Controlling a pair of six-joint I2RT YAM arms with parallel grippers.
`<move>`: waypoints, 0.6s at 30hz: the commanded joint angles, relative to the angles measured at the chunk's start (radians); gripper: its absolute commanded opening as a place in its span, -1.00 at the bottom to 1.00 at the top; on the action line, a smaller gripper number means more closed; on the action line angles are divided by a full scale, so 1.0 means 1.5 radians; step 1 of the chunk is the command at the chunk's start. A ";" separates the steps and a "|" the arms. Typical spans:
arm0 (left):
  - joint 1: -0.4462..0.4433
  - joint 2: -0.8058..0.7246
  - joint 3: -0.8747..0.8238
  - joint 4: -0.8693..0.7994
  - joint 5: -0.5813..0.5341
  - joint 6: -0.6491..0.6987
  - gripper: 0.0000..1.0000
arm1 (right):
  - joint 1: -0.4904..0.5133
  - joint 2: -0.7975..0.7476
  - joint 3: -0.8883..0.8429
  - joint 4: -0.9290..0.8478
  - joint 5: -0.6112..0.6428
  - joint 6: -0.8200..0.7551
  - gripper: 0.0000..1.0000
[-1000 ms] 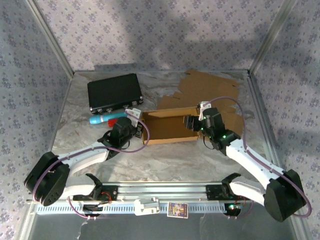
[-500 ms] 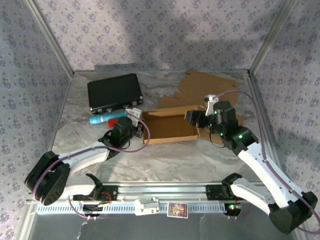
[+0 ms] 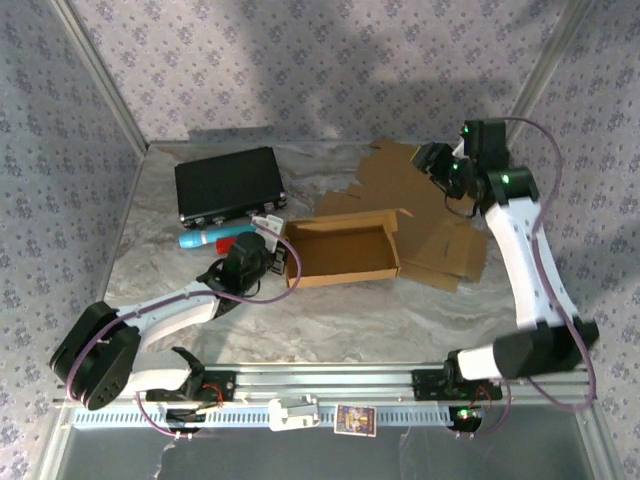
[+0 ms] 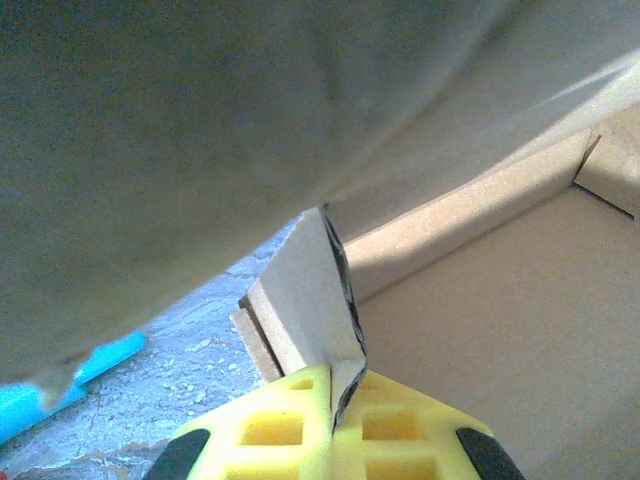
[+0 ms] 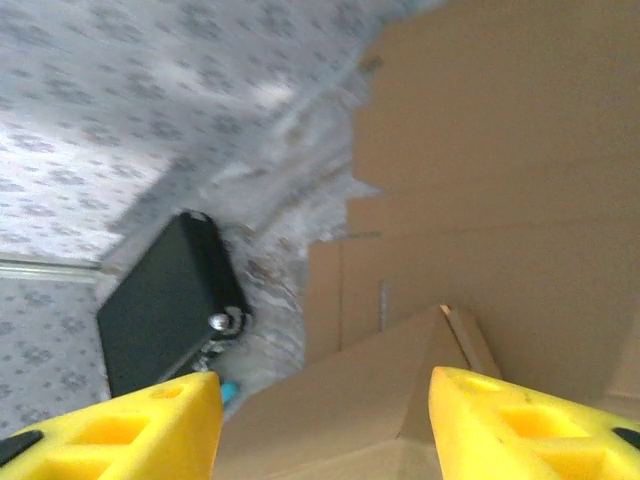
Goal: Fold the paper box
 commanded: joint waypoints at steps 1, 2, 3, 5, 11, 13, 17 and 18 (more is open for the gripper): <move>-0.006 0.001 0.002 -0.057 0.002 0.009 -1.00 | -0.004 0.102 0.058 -0.158 -0.082 0.019 0.13; -0.005 0.001 0.004 -0.058 0.001 0.010 -1.00 | 0.000 0.129 0.071 -0.172 -0.094 0.009 0.12; -0.006 0.001 0.004 -0.056 0.002 0.012 -1.00 | 0.002 0.158 0.089 -0.191 -0.097 -0.011 0.12; -0.005 0.002 0.006 -0.055 0.002 0.013 -1.00 | 0.006 0.195 0.101 -0.215 -0.106 -0.050 0.11; -0.007 0.001 0.007 -0.057 0.003 0.012 -1.00 | 0.028 0.269 0.118 -0.262 -0.153 -0.109 0.11; -0.006 0.003 0.008 -0.057 0.003 0.013 -1.00 | 0.039 0.273 0.103 -0.271 -0.151 -0.122 0.10; -0.009 0.006 0.012 -0.057 0.002 0.013 -1.00 | 0.047 0.254 0.044 -0.236 -0.165 -0.111 0.00; -0.010 0.007 0.013 -0.057 0.002 0.012 -1.00 | 0.049 0.250 0.033 -0.228 -0.168 -0.111 -0.05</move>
